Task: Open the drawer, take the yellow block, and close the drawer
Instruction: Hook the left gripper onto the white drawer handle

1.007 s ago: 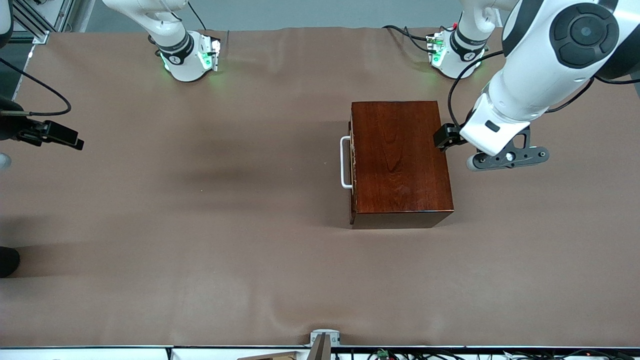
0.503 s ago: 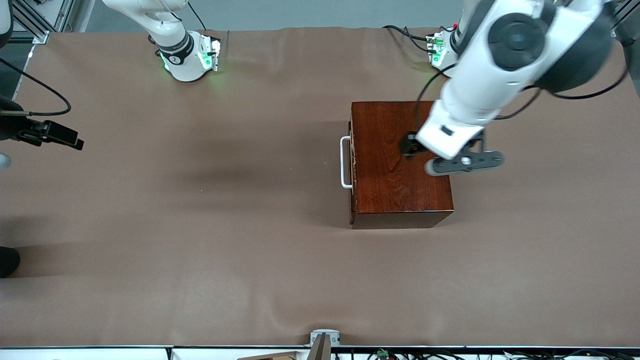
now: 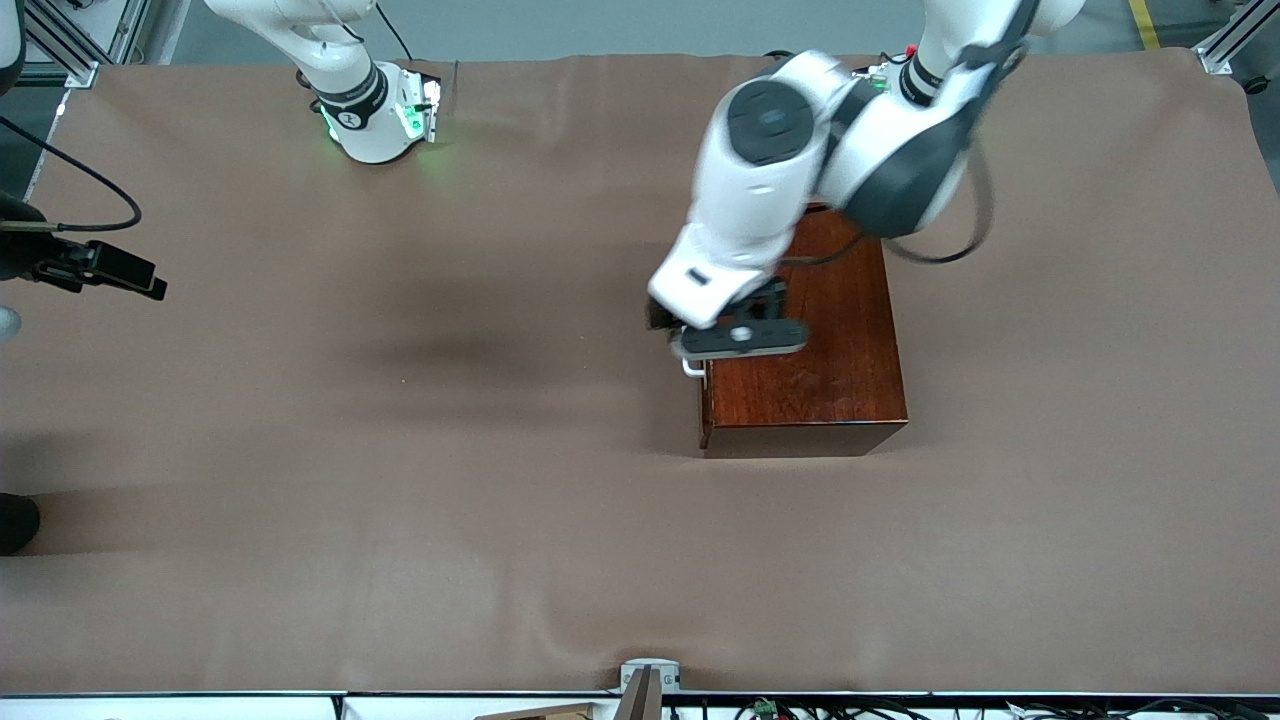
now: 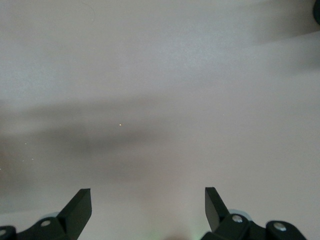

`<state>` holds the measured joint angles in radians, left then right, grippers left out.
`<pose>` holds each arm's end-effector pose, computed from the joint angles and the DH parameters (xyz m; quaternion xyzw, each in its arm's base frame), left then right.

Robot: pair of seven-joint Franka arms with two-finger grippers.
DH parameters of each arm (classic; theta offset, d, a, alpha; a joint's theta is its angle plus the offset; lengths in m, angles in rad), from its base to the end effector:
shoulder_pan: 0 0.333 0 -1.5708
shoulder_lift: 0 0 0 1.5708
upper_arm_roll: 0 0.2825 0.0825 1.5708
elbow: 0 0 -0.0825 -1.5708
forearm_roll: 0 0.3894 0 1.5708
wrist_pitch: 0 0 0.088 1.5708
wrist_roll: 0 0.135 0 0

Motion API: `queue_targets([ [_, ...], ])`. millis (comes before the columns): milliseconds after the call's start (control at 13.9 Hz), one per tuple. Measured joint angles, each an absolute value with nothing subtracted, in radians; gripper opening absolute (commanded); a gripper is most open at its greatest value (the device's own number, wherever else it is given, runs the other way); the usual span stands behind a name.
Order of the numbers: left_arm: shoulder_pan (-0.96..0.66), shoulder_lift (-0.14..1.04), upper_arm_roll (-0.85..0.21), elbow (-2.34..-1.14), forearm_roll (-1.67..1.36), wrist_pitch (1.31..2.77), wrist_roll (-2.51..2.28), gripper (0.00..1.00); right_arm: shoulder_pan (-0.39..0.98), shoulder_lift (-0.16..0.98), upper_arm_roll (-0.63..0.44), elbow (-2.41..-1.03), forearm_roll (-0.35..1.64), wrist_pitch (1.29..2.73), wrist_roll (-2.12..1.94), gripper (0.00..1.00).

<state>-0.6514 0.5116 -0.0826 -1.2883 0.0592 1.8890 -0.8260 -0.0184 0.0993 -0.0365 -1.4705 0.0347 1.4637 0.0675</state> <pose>0.5364 -0.4619 0.4051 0.9980 0.0441 0.0383 0.0258 0.5721 -0.0256 0.5454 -0.9967 0.0601 0.0531 0.0152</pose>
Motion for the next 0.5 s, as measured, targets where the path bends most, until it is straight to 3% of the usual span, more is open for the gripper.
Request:
queue_targets([
  [288, -0.865, 0.652, 0.076, -1.264, 0.084, 1.933, -0.911, 1.0, -0.018, 0.099, -0.037, -1.47, 0.035, 1.464, 0.068, 1.0],
  [503, -0.955, 0.688, 0.152, -1.256, 0.086, 1.924, -0.923, 1.0, -0.018, 0.099, -0.037, -1.47, 0.035, 1.464, 0.068, 1.0],
])
